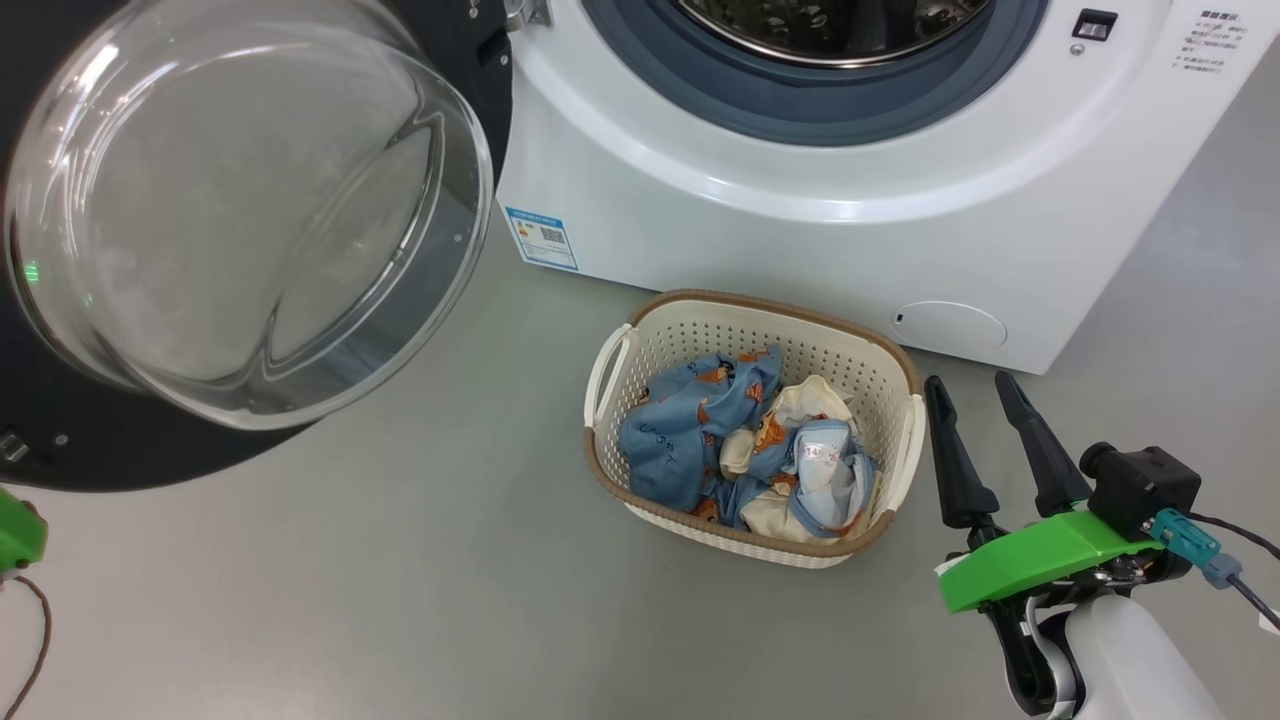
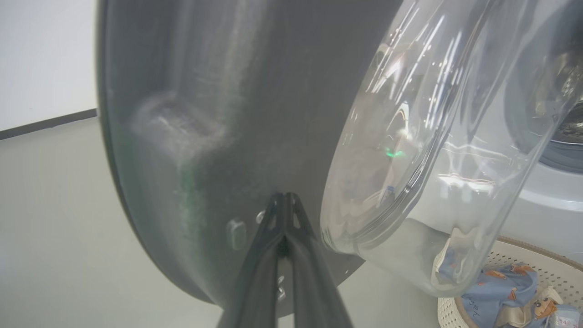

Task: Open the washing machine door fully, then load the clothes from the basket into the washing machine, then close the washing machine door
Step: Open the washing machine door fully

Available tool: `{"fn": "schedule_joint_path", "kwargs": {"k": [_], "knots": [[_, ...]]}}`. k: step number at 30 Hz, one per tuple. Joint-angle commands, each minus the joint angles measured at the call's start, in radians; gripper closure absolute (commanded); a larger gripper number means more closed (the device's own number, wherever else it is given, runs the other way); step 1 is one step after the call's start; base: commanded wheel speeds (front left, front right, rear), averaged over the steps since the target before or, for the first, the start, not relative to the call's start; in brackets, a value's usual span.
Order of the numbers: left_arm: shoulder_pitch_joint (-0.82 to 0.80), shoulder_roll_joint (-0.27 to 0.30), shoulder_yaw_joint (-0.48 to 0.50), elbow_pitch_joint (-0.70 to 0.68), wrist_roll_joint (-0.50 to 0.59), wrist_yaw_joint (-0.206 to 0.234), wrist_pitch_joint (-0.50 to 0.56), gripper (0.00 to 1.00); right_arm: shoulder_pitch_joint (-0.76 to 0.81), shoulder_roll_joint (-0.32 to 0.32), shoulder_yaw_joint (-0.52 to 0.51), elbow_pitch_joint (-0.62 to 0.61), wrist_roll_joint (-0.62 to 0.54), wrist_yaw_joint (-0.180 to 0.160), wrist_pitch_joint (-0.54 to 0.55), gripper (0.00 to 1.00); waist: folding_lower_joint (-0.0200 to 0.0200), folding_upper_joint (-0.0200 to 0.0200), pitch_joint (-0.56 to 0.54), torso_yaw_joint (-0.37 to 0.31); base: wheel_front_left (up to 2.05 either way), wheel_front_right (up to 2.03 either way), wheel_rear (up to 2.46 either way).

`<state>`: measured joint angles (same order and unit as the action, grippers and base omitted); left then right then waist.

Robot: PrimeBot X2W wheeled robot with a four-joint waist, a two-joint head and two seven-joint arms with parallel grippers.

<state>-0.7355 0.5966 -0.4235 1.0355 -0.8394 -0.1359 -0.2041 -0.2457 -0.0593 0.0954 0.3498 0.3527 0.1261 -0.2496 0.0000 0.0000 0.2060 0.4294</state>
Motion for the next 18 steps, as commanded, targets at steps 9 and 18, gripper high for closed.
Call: {"fn": "schedule_joint_path", "kwargs": {"k": [9,18], "knots": [[-0.037,0.089,-0.025,0.019,-0.047,0.005,-0.034,1.0,0.001,0.009,0.024,-0.02,0.007,0.005,-0.012,0.0,0.0,0.0,-0.025,-0.001,0.0,0.0,0.0],[0.024,0.094,-0.055,-0.041,-0.088,0.005,-0.053,1.0,0.013,0.009,0.028,-0.019,0.01,0.005,-0.012,0.0,0.0,0.0,-0.045,-0.008,0.0,0.0,0.0]]}}
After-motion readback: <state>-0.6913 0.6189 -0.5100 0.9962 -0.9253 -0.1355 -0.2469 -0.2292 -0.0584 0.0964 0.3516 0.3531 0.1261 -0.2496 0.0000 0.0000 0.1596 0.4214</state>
